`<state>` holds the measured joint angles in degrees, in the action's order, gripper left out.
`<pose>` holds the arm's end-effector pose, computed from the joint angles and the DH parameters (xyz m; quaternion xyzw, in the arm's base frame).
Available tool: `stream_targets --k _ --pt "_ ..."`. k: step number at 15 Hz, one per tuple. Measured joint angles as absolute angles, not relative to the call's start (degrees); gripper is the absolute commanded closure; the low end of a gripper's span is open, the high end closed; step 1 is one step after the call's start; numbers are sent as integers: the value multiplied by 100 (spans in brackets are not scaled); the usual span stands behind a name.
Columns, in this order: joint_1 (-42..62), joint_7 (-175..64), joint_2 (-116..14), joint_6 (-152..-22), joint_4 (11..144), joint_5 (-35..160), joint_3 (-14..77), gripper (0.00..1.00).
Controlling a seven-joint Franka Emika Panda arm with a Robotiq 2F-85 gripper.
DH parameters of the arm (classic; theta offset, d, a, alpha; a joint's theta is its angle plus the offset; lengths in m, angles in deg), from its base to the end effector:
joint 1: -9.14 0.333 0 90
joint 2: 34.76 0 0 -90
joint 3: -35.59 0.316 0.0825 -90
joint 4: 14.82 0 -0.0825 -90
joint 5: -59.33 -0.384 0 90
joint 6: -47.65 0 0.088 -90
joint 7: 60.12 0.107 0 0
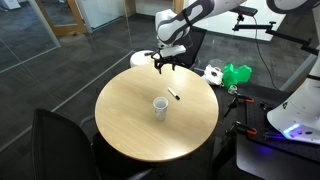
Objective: Remove the marker from the cup and put it on the table
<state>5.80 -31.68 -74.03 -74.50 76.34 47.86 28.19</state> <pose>0.6738 -0.1079 0.2237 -0.9223 0.3785 0.0731 0.0282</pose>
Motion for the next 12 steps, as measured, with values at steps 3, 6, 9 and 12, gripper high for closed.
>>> stream_targets --k 3,6,9,12 --pt "657 -3168 -6983 -7731 8063 4881 2807 0" --pt "658 -3168 -6955 -7743 8104 4881 2808 0" --pt "655 -3168 -7004 -7743 8093 4881 2808 0" --pt "655 -3168 -7011 -7743 8085 4881 2808 0"
